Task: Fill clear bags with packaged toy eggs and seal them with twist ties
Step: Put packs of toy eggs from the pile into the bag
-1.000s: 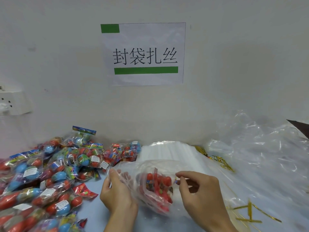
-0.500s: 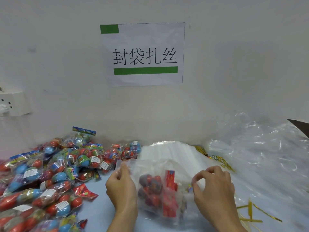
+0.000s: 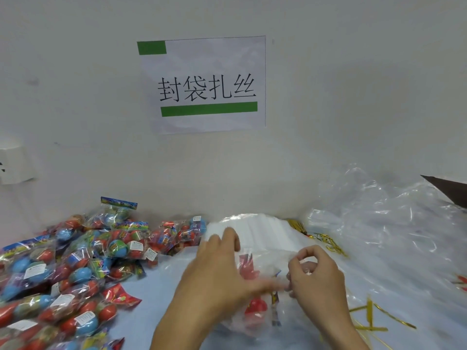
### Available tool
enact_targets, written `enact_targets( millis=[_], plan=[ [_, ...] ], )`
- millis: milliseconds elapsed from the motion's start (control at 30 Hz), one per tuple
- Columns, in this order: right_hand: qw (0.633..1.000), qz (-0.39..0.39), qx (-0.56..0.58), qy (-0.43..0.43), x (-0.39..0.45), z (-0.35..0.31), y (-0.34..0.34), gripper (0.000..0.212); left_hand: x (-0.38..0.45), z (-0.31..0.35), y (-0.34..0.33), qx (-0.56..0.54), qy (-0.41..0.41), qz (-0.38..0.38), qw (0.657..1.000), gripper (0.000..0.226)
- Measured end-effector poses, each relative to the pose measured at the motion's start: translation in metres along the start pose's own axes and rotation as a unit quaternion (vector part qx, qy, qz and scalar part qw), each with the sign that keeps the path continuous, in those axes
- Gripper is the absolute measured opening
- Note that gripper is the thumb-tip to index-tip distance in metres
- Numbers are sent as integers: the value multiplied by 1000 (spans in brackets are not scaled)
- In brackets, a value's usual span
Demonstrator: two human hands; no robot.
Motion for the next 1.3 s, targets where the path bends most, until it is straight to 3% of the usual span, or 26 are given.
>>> enact_targets(
  millis=[67,133,200,333,433,500,600,667,800,933,1100,1233,1300],
  plan=[
    [1000,0,13,-3,0,-1,2,9,-4,-7,-11,92,17,-53,994,55],
    [1000,-2,20,0,-1,-6,4,9,-2,-8,3,100,8,5,995,20],
    [1000,4,19,15,-1,-15,9,12,-2,-6,24,65,1,93,994,6],
    [988,49,-93,116,0,-58,22,18,-19,17,72,-14,-76,305,949,9],
    [978,55,-108,168,5,-97,29,19,-29,15,92,-40,-67,384,920,18],
    [978,59,-65,188,9,-118,35,19,-22,1,89,-55,-23,358,932,21],
    [983,24,-50,173,11,-116,29,16,-2,-22,59,-124,33,210,969,16],
    [987,-15,-52,151,8,-101,22,17,2,-20,48,-216,21,168,962,13],
    [988,27,50,141,15,-91,37,24,3,-11,61,-303,-38,213,928,9],
    [992,-38,22,116,16,-76,22,17,5,-24,42,-257,22,159,953,15],
    [988,-32,102,114,19,-77,29,16,-2,-4,68,-334,-70,234,910,19],
    [990,-52,96,84,16,-66,18,13,2,-12,46,-342,-23,170,924,10],
    [985,-48,139,93,16,-72,24,16,1,-9,52,-368,-42,185,910,5]
  ],
)
Point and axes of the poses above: each hand's wrist, its own x-axis towards the middle knuckle, its own y-axis out of the back of the hand, z = x × y, the point moved 9 cm from there along x, towards the middle knuckle, and after that the axes turned 12 degrees about -x, right-handed, at the moved point
